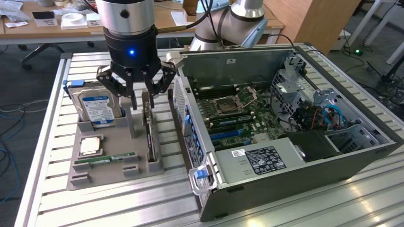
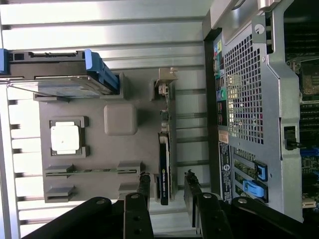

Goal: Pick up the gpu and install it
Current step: 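Pick up the gpu and move the gpu toward the slot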

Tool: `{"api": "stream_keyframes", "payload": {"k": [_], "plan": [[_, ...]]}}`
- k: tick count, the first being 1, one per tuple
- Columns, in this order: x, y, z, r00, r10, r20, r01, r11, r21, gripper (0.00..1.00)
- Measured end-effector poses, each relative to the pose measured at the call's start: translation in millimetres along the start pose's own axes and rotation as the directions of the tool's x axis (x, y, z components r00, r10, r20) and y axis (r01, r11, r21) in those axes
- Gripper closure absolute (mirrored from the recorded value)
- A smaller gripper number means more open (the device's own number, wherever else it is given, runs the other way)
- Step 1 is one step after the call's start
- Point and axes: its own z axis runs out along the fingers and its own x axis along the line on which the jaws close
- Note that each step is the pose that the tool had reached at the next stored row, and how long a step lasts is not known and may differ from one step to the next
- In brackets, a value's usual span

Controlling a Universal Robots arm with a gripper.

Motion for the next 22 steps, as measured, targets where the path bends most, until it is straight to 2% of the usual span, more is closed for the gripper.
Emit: {"api": "stream_keyframes", "payload": {"k": [11,22], "plan": [[0.0,-0.1,2.1,1.0000,0.000,0.0001,0.000,1.0000,0.0000,0.58],[0.3,-0.5,11.0,1.0000,0.000,0.0001,0.000,1.0000,0.0001,0.58]]}}
